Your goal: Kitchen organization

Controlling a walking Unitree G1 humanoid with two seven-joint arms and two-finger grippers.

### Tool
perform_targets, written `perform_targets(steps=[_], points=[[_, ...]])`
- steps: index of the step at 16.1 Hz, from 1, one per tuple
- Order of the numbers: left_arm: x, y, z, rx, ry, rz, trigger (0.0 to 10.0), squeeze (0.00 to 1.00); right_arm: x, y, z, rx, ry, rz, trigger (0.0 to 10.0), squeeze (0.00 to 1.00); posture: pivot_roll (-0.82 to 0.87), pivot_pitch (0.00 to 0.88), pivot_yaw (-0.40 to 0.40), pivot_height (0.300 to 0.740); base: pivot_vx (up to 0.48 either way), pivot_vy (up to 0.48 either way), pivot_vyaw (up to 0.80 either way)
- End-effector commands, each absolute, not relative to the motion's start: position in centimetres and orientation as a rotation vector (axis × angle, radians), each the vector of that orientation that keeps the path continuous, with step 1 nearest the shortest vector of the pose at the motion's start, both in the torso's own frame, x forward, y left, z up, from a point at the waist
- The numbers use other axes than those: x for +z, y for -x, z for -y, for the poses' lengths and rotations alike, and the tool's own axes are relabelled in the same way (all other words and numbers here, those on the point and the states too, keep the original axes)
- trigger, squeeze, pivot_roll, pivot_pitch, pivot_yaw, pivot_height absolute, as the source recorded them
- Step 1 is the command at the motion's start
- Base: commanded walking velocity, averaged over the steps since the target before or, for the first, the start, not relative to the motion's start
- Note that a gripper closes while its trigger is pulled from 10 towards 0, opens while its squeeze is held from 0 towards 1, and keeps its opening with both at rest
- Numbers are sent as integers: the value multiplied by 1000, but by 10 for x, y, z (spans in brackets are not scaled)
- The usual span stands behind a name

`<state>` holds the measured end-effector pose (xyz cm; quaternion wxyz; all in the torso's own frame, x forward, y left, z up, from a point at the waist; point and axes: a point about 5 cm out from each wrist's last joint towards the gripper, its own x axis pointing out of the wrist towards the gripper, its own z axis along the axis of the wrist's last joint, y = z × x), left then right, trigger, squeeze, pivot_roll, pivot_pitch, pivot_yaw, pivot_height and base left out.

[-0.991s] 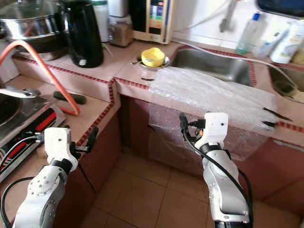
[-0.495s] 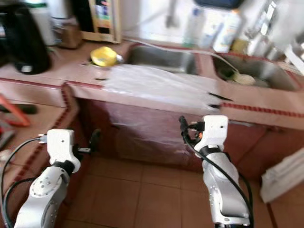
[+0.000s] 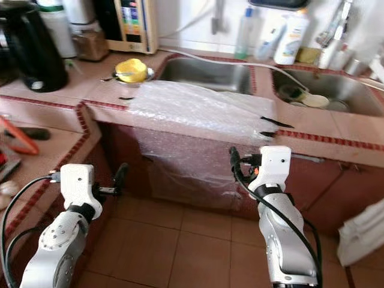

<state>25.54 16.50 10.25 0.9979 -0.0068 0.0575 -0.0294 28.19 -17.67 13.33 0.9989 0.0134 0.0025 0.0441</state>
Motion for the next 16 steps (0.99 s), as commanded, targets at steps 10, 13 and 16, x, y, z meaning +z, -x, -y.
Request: perform_targets(steps=[10, 13, 16], points=[[125, -256, -176, -36, 16, -37, 10000, 0, 148, -287, 163, 172, -25, 65, 10000, 0, -12, 14, -27, 740, 0, 0, 0], [126, -257, -172, -66, 29, -35, 10000, 0, 148, -287, 164, 168, -17, 70, 10000, 0, -15, 8, -23, 740, 80, 0, 0], [126, -257, -168, -99, 36, -37, 10000, 0, 148, -286, 164, 165, -12, 73, 10000, 0, -15, 6, -22, 740, 281, 0, 0]])
